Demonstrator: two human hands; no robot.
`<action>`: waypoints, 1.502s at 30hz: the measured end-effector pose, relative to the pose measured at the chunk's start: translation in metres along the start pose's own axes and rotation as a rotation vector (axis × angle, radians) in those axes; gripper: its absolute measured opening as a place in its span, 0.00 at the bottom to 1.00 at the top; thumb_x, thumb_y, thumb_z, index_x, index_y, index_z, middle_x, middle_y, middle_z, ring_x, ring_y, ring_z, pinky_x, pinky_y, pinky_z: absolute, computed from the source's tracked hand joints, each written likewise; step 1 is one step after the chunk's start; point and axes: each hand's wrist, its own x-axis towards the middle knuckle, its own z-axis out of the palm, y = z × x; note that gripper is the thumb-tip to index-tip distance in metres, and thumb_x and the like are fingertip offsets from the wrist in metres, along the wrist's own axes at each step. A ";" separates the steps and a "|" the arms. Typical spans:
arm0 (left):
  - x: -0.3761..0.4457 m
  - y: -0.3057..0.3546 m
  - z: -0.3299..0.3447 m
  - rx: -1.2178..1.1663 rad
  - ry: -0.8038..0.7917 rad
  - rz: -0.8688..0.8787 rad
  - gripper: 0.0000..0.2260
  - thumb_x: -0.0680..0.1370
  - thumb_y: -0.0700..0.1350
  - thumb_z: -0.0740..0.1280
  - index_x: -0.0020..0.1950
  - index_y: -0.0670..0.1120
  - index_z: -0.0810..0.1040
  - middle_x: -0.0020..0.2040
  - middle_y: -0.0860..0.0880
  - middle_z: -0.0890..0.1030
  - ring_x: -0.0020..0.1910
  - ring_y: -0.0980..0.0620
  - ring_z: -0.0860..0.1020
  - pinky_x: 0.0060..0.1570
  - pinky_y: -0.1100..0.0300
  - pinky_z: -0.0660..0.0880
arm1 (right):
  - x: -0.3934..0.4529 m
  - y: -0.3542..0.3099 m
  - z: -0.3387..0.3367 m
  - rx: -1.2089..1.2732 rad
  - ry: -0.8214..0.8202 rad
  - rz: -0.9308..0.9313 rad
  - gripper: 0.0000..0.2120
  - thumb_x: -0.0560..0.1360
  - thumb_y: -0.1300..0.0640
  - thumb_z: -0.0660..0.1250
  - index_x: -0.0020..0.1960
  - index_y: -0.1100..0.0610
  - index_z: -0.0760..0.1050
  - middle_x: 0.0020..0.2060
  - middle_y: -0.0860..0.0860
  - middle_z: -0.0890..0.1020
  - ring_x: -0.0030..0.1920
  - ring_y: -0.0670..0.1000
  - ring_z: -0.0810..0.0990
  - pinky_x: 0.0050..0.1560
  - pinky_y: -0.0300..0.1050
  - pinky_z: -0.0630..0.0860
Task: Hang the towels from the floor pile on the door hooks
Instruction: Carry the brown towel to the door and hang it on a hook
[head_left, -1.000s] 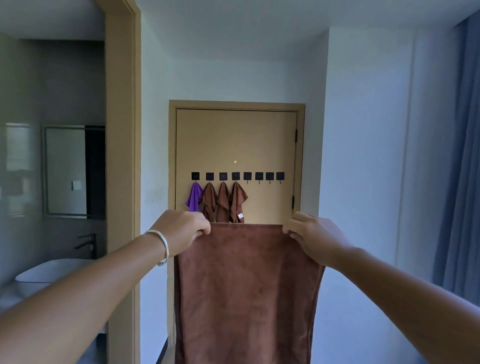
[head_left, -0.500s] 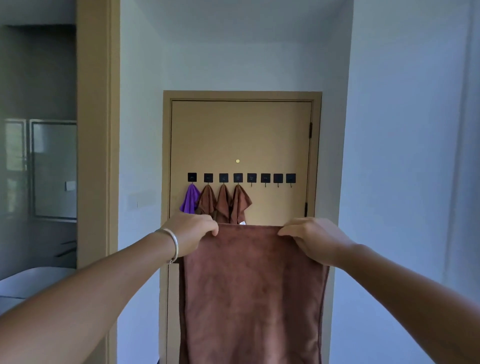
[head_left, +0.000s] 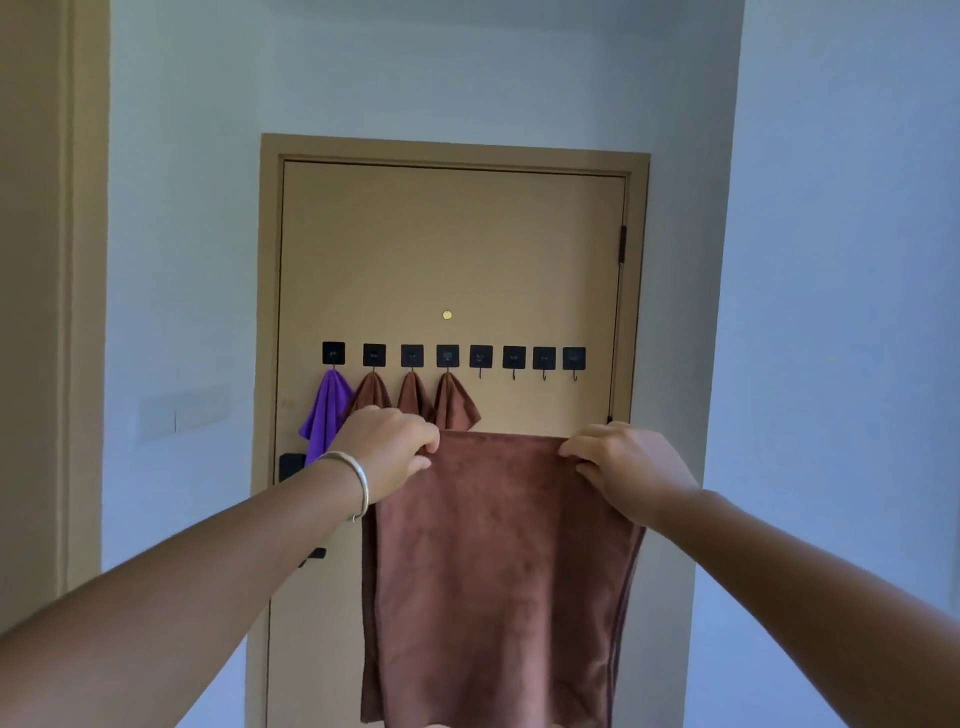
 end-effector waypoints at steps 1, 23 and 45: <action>0.012 -0.009 0.014 -0.008 0.006 0.006 0.06 0.78 0.53 0.64 0.52 0.54 0.77 0.49 0.58 0.80 0.48 0.54 0.76 0.52 0.58 0.71 | 0.012 0.004 0.013 -0.012 0.003 0.010 0.14 0.79 0.58 0.61 0.61 0.46 0.77 0.56 0.44 0.80 0.53 0.49 0.78 0.50 0.43 0.76; 0.197 -0.137 0.260 -0.216 -0.080 0.191 0.31 0.69 0.28 0.59 0.64 0.58 0.66 0.66 0.60 0.63 0.54 0.56 0.71 0.48 0.61 0.72 | 0.211 0.085 0.251 0.168 -0.052 0.187 0.17 0.77 0.67 0.56 0.57 0.48 0.69 0.53 0.46 0.73 0.45 0.50 0.74 0.45 0.43 0.74; 0.440 -0.180 0.415 -0.501 0.095 -0.282 0.21 0.74 0.38 0.59 0.62 0.56 0.75 0.63 0.60 0.73 0.60 0.56 0.73 0.60 0.59 0.70 | 0.428 0.255 0.429 0.217 0.136 0.149 0.22 0.77 0.64 0.56 0.67 0.48 0.72 0.58 0.47 0.76 0.59 0.52 0.74 0.48 0.46 0.72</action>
